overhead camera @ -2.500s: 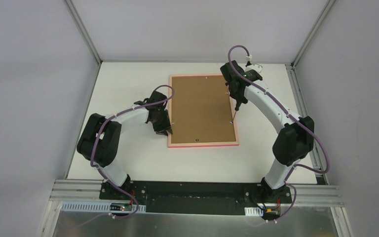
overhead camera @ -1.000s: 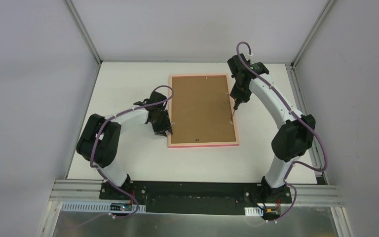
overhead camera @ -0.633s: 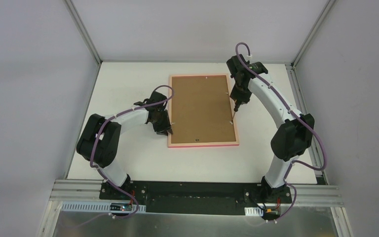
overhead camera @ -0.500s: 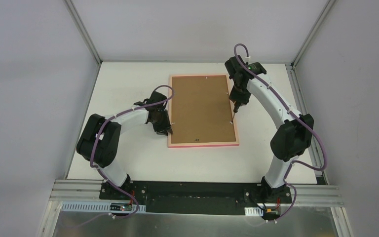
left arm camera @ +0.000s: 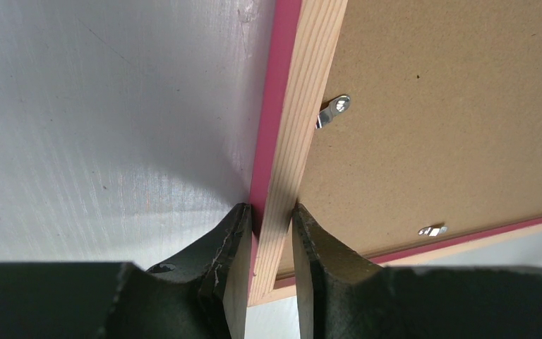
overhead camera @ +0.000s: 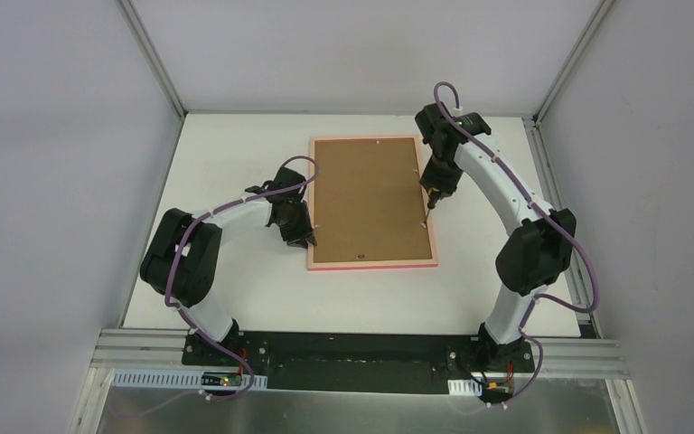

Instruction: Take the photo out of the frame

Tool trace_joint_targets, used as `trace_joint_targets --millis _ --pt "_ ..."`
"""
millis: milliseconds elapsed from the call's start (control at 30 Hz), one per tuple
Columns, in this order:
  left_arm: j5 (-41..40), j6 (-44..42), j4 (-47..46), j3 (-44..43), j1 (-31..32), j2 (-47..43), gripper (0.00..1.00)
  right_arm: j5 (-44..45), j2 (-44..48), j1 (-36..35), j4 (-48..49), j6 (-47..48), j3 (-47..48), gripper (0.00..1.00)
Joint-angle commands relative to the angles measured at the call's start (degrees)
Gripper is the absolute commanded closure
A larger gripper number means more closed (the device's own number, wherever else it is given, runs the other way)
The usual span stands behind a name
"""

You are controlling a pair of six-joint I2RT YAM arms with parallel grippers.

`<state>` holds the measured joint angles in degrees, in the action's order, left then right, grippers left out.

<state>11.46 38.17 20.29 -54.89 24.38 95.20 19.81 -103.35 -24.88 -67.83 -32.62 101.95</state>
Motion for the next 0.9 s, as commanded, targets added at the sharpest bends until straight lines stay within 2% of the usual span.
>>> trace_joint_targets --millis 0,533,867 --pt "-0.76 0.32 1.77 1.13 0.58 0.98 0.74 -5.78 -0.38 2.54 -7.56 -2.67 1.22 1.0" --pt "-0.67 0.67 1.77 1.41 0.58 0.69 0.75 -21.82 0.64 13.28 -7.54 -7.83 -3.09 1.0" --pt "-0.6 0.66 1.77 1.07 0.73 0.95 0.74 -31.06 2.02 16.81 -5.3 -9.93 -8.37 1.0"
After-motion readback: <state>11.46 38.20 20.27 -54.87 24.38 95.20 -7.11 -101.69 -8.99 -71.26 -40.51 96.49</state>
